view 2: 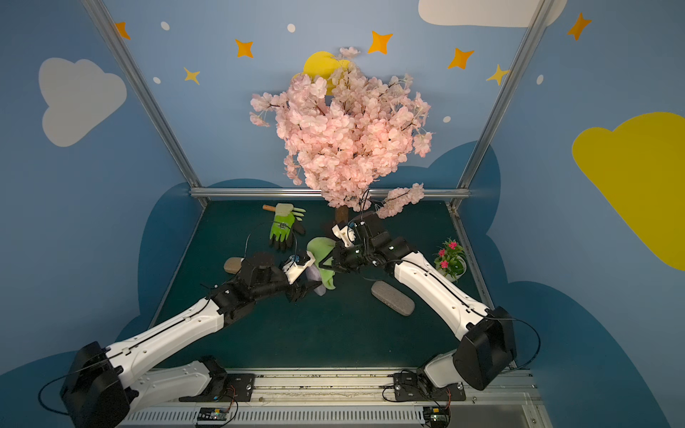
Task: Wipe the eyeglass case
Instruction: Wipe the dirt from the eyeglass case, then place the eyeglass case at the center of the board.
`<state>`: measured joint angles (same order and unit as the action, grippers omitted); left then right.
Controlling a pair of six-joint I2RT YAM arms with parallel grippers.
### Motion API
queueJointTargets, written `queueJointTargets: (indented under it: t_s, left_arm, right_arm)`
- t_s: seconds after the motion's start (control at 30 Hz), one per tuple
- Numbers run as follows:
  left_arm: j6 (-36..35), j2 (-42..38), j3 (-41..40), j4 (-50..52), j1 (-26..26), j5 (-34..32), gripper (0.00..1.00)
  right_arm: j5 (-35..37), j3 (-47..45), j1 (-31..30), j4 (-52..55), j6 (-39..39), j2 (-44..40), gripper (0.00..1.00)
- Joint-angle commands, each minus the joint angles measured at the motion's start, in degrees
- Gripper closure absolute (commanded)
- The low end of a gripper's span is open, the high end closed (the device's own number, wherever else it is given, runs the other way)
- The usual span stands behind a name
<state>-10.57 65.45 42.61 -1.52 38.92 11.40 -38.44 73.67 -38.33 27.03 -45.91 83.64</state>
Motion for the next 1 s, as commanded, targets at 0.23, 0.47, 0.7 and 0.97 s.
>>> queueJointTargets:
  t_s: [0.23, 0.47, 0.7, 0.97]
  left_arm:
    - [5.1, -3.2, -1.2, -1.8, -1.9, -1.5, 0.97]
    - [15.4, -4.5, -1.7, 0.9, -7.3, -1.3, 0.97]
    - [28.8, -2.1, 9.0, 29.8, -18.0, -6.2, 0.97]
    - [43.3, 3.6, 11.8, 45.4, -30.7, -3.2, 0.97]
  right_arm:
    - [-8.5, -12.3, 7.9, -11.5, -5.4, 2.7, 1.00]
    - [0.2, -6.9, 11.7, 6.3, 6.7, 0.7, 1.00]
    - [6.5, -3.7, 12.1, 12.5, 12.2, -1.1, 1.00]
    - [4.8, -0.5, 12.8, 12.3, 12.8, 0.7, 1.00]
